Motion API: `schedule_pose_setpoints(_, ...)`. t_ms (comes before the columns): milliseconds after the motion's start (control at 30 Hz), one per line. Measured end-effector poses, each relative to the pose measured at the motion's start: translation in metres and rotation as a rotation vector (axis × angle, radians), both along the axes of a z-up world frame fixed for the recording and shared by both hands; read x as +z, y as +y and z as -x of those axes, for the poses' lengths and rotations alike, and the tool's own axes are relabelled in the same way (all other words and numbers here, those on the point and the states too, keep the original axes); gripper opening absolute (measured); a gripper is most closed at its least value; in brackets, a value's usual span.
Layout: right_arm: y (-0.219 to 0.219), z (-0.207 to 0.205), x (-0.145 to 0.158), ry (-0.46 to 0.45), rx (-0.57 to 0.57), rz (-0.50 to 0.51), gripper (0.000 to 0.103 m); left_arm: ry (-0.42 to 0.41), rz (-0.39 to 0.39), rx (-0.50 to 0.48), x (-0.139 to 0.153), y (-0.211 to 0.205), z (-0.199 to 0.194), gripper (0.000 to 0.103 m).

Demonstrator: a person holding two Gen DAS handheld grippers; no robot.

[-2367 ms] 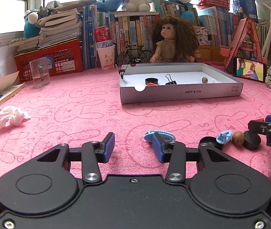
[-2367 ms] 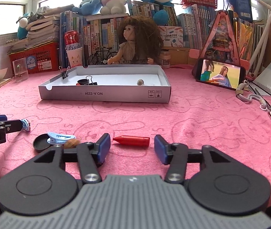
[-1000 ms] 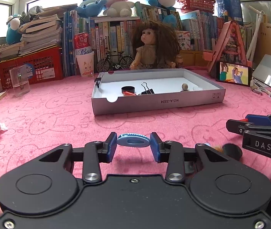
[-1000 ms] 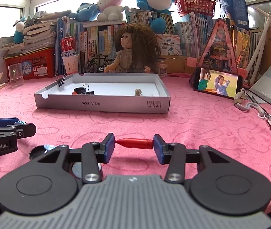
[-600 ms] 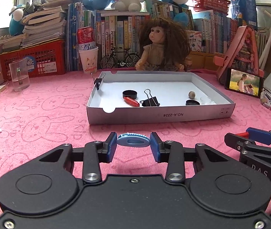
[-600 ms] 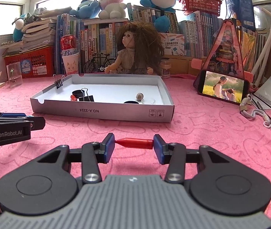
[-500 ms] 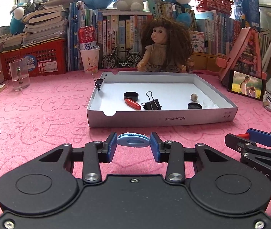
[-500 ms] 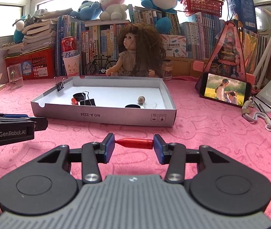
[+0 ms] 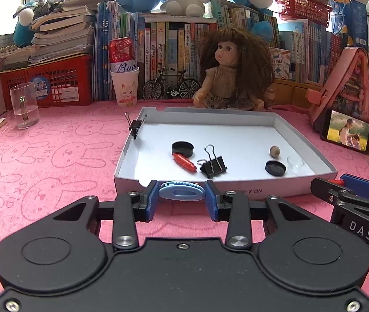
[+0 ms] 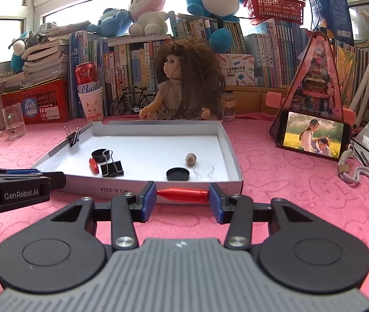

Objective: Organize rigid objects

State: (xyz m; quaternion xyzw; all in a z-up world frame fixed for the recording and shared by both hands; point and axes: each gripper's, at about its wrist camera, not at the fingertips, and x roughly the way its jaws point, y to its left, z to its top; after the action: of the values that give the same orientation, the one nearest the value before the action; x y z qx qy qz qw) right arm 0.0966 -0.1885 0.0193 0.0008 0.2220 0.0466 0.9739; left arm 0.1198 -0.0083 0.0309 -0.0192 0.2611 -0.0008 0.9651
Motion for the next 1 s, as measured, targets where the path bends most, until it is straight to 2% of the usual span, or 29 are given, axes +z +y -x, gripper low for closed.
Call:
schedule_pose_setpoints(467, -0.013, -0.047, 0.01, 0.01, -0.024, -0.016, 0.049, -0.025, 0.02, 0.035, 0.013, 0.008, -0.057, 0.036)
schedule_pose_setpoints(1000, -0.021, -0.081, -0.012, 0.068, -0.035, -0.052, 0.049, 0.004, -0.014, 0.054, -0.01, 0.009, -0.095, 0.036)
